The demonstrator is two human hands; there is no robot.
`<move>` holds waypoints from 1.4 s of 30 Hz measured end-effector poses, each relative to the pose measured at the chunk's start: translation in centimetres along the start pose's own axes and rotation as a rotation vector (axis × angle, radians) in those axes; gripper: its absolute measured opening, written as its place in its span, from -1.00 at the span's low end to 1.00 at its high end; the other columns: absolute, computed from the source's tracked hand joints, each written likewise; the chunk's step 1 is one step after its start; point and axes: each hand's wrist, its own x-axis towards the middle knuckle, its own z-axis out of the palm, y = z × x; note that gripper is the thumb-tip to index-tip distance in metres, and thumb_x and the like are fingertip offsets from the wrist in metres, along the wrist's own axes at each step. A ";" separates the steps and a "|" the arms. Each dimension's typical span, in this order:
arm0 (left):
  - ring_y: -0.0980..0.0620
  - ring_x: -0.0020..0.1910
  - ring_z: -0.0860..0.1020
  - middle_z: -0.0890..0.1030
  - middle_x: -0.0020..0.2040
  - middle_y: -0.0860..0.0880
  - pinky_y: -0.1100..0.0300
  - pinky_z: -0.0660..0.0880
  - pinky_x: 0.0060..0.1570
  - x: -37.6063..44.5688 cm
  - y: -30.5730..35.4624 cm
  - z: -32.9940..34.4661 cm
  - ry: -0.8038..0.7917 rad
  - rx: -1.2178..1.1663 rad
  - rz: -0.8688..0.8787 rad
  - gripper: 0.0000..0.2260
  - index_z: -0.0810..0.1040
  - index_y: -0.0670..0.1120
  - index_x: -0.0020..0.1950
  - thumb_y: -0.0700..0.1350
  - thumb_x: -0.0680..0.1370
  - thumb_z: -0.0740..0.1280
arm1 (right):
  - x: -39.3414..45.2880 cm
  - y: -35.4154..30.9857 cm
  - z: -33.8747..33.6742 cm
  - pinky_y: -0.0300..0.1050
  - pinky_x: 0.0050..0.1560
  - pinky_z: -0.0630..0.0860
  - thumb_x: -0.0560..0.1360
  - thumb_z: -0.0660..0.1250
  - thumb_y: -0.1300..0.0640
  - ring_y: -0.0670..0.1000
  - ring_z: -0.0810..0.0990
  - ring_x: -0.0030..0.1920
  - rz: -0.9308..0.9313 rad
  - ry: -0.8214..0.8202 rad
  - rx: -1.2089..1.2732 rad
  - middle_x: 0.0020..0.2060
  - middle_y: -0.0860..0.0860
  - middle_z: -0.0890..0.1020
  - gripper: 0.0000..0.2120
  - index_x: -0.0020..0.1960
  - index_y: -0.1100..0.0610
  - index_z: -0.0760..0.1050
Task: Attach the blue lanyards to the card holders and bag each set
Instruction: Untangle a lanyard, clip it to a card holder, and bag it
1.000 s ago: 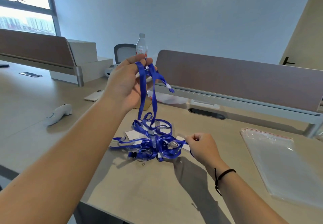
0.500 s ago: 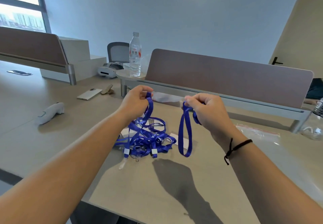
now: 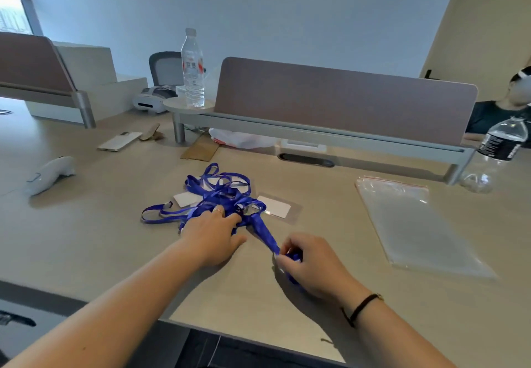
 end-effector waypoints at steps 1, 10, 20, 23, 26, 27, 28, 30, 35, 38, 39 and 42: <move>-0.10 0.31 0.48 0.41 0.42 -0.07 -0.03 0.55 0.16 0.3 -0.1 0.3 0.023 -0.019 -0.021 -0.51 0.29 0.13 0.51 0.28 0.63 0.10 | -0.4 0.4 0.6 -0.19 -0.17 0.41 0.48 0.40 -0.04 -0.14 0.49 -0.21 -0.046 -0.011 -0.065 -0.25 -0.19 0.54 -0.91 -0.17 -0.09 0.51; -0.12 0.41 0.39 0.43 0.45 -0.08 -0.09 0.46 0.32 4.9 -2.9 0.5 0.069 -0.096 -0.075 -0.59 0.28 0.05 0.54 0.05 0.69 0.12 | -1.6 1.5 0.5 -0.22 0.10 0.40 0.52 0.16 -0.36 -0.19 0.46 0.07 -0.261 0.050 -0.259 0.06 -0.27 0.57 -0.59 0.17 -0.16 0.57; 0.13 0.06 0.55 0.60 0.16 0.10 0.18 0.58 -0.01 5.9 1.5 -0.9 0.310 -0.201 0.163 -0.75 0.58 0.08 0.25 0.05 0.66 0.18 | 9.1 4.7 -1.1 -0.14 0.07 0.46 0.63 0.19 -0.10 -0.11 0.50 0.13 0.103 0.010 -0.105 0.21 -0.16 0.56 -0.68 0.34 -0.10 0.48; 0.09 0.42 0.42 0.45 0.47 0.09 0.09 0.41 0.39 6.5 2.9 -0.5 0.015 -0.277 0.277 -0.65 0.43 0.08 0.47 0.04 0.69 0.16 | 10.8 5.0 -0.7 0.01 0.31 0.41 0.66 0.16 -0.05 0.04 0.47 0.31 0.096 -0.105 -0.205 0.33 -0.03 0.53 -0.67 0.37 -0.01 0.47; 0.07 0.36 0.47 0.50 0.41 0.06 0.12 0.45 0.34 6.2 3.4 0.0 0.002 -0.308 0.269 -0.65 0.42 0.07 0.47 0.04 0.69 0.16 | 10.1 5.4 -0.9 0.02 0.42 0.31 0.66 0.18 -0.06 0.03 0.41 0.37 0.077 -0.083 -0.200 0.41 -0.04 0.47 -0.67 0.38 -0.04 0.49; 0.09 0.28 0.52 0.56 0.34 0.06 0.14 0.49 0.28 5.9 3.5 0.0 0.016 -0.303 0.273 -0.68 0.46 0.08 0.43 0.04 0.69 0.17 | 9.6 5.6 -1.0 0.01 0.42 0.30 0.66 0.18 -0.06 0.01 0.41 0.36 0.068 -0.081 -0.190 0.40 -0.05 0.47 -0.67 0.38 -0.05 0.49; 0.10 0.22 0.54 0.60 0.27 0.07 0.16 0.51 0.23 5.6 3.6 -0.1 0.029 -0.288 0.283 -0.70 0.51 0.09 0.39 0.04 0.68 0.18 | 9.1 5.9 -1.1 0.00 0.42 0.29 0.66 0.18 -0.07 -0.01 0.41 0.36 0.057 -0.089 -0.187 0.40 -0.06 0.47 -0.67 0.38 -0.05 0.49; 0.12 0.15 0.55 0.64 0.18 0.09 0.17 0.53 0.19 4.8 4.0 0.1 0.061 -0.266 0.312 -0.74 0.59 0.09 0.30 0.04 0.66 0.22 | 7.9 6.3 -1.3 0.01 0.47 0.18 0.66 0.17 -0.09 -0.04 0.36 0.41 0.053 -0.129 -0.190 0.44 -0.11 0.42 -0.66 0.41 -0.09 0.45; 0.15 0.07 0.53 0.66 0.10 0.16 0.08 0.53 0.15 2.5 5.2 1.2 0.115 -0.358 0.304 -0.78 0.67 0.12 0.20 0.05 0.62 0.30 | 4.1 7.0 -1.5 0.07 0.57 0.02 0.64 0.19 -0.15 -0.12 0.28 0.48 0.073 -0.164 -0.160 0.51 -0.20 0.31 -0.63 0.44 -0.20 0.38; 0.17 0.05 0.53 0.65 0.04 0.17 0.09 0.54 0.12 0.9 6.0 1.8 0.118 -0.409 0.288 -0.79 0.69 0.13 0.16 0.06 0.62 0.30 | 1.5 6.8 -1.7 -0.01 0.58 -0.01 0.65 0.17 -0.14 -0.15 0.25 0.49 0.057 -0.143 -0.141 0.51 -0.21 0.31 -0.63 0.45 -0.18 0.38; 0.17 0.05 0.52 0.64 0.04 0.17 0.10 0.54 0.12 0.2 6.3 1.9 0.129 -0.412 0.285 -0.80 0.69 0.13 0.15 0.06 0.62 0.29 | 0.7 6.7 -1.7 -0.04 0.57 -0.03 0.65 0.16 -0.14 -0.16 0.23 0.50 0.053 -0.135 -0.143 0.52 -0.22 0.30 -0.62 0.46 -0.18 0.37; 0.19 0.04 0.48 0.61 0.04 0.19 0.17 0.52 0.11 -2.0 7.4 2.3 0.180 -0.427 0.280 -0.79 0.68 0.12 0.16 0.04 0.64 0.27 | -1.8 6.4 -1.7 -0.07 0.55 -0.03 0.67 0.11 -0.14 -0.17 0.21 0.51 0.047 -0.114 -0.182 0.52 -0.24 0.29 -0.61 0.48 -0.20 0.33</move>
